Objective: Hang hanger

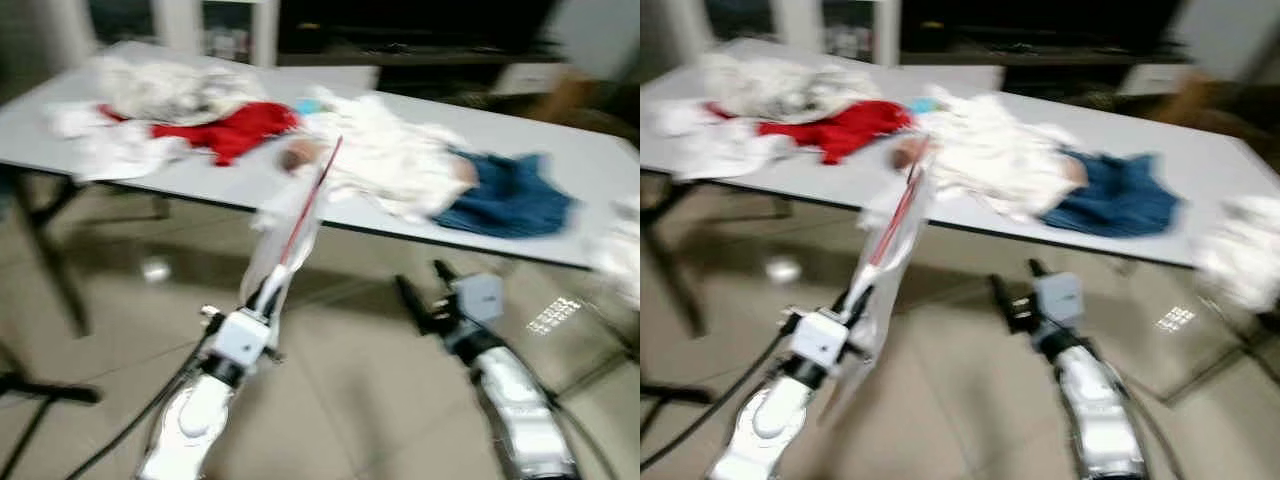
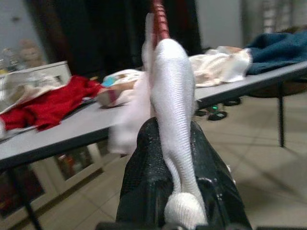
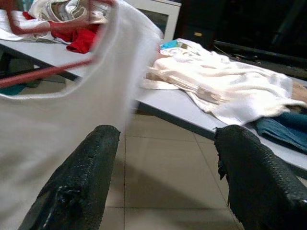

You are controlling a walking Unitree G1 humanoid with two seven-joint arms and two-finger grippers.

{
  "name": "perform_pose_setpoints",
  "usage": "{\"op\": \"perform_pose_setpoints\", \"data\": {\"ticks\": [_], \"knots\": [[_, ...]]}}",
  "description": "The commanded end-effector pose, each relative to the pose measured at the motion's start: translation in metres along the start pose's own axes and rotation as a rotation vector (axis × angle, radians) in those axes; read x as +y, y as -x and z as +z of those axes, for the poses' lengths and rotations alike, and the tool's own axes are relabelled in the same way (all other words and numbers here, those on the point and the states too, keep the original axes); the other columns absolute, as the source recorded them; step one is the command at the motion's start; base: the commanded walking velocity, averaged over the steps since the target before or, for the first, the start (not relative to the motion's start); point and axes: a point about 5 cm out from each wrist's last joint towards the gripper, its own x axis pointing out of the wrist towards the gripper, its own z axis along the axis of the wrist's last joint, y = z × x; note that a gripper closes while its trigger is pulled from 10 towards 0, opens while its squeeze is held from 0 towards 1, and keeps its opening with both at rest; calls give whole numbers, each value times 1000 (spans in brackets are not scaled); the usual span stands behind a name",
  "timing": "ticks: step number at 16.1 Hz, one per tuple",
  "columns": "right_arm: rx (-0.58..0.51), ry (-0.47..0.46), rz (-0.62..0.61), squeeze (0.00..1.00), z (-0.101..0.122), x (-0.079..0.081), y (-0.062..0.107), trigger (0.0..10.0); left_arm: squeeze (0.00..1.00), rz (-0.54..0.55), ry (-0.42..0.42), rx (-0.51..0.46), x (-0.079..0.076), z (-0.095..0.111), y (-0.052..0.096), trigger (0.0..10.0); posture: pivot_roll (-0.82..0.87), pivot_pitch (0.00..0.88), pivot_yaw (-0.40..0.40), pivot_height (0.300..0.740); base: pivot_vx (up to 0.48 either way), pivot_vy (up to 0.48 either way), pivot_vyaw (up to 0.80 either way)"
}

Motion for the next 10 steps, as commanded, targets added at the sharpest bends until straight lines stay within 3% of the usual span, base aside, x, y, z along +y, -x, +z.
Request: {"op": "perform_pose_setpoints", "data": {"ticks": [1,10], "knots": [[-14,23,-21,0,5,-9,0,10000,0,3,2,-60,-1,11,-9,10000,45,0,-105,740,0,0,-456],[-28,30,-26,0,10,-11,-7,10000,0,14,-22,-93,26,21,-31,10000,43,0,-99,740,0,0,0]]}}
